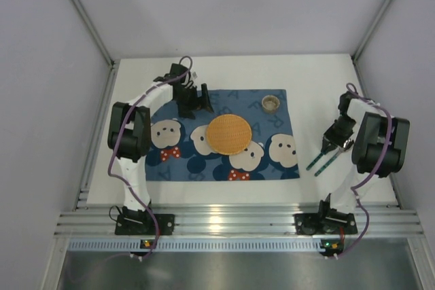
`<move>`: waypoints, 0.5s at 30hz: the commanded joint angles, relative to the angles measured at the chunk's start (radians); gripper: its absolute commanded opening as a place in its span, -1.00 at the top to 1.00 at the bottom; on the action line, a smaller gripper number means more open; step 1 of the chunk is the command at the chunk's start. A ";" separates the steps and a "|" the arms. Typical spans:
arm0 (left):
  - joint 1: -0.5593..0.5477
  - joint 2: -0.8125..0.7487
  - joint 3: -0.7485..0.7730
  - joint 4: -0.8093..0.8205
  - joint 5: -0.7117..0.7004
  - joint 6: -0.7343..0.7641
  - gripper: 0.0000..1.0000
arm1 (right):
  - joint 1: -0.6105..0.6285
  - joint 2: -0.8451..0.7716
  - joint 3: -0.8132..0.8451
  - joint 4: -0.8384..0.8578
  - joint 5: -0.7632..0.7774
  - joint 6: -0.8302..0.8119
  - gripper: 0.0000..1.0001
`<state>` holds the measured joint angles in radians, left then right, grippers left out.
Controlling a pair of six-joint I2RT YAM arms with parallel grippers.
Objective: Set the dinner table for one person
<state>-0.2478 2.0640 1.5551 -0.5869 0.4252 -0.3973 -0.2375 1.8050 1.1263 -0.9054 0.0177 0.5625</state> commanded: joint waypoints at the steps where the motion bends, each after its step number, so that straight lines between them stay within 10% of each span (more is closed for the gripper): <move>1: 0.004 -0.015 0.056 -0.071 -0.098 0.012 -0.96 | 0.010 0.047 0.000 0.077 0.031 -0.010 0.99; 15: -0.182 -0.087 0.331 -0.134 -0.241 0.106 -0.97 | 0.335 0.147 0.812 -0.183 -0.122 0.017 1.00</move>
<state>-0.3466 2.0560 1.8042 -0.6899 0.2501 -0.3420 0.0032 1.9163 1.7691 -0.9855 -0.0029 0.5465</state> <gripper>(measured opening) 0.983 0.058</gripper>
